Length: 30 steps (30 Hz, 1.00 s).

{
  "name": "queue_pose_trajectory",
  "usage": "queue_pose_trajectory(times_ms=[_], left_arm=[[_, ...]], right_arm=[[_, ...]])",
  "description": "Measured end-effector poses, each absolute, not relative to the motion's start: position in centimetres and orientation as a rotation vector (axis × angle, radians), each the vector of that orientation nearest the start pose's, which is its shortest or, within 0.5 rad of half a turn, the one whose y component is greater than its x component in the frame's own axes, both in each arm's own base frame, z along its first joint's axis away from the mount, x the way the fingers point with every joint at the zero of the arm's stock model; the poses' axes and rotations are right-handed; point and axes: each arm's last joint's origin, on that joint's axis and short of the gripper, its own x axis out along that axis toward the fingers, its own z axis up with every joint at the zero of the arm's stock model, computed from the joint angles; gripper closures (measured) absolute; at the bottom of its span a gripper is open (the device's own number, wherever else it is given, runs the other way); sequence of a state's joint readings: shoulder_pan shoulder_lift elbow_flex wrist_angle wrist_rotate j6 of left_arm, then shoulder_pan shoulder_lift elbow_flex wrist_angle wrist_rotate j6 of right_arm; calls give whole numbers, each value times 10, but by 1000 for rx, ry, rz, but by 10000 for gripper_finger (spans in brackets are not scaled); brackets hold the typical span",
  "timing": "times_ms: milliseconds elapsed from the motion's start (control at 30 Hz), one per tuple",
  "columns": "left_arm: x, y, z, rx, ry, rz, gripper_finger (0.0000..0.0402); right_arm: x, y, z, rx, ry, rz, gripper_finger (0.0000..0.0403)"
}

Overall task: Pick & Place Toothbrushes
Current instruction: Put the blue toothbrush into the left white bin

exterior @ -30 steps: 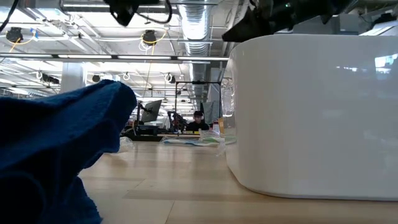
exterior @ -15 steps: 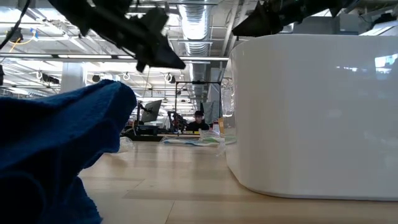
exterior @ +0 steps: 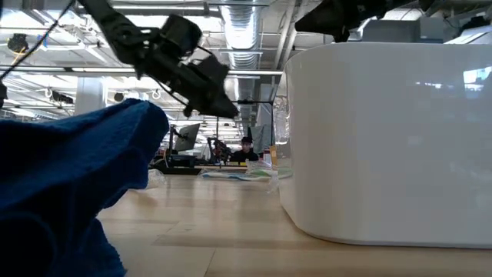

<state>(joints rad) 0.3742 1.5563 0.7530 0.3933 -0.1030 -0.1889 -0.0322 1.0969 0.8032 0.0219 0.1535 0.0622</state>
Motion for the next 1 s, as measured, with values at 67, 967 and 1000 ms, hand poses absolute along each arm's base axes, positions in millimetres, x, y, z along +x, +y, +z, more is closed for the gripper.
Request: queue_pose_trajectory(times_ms=[67,967,1000], left_arm=[[309,122,190,-217,382,494,304],[353,160,126,-551,735,819,397],[352,159,125,-551,755,822,399]], right_arm=[[244,-13,299,37,267,-195,403],[243,-9,295,31,307,-181,403],[243,-9,295,31,307,-181,403]])
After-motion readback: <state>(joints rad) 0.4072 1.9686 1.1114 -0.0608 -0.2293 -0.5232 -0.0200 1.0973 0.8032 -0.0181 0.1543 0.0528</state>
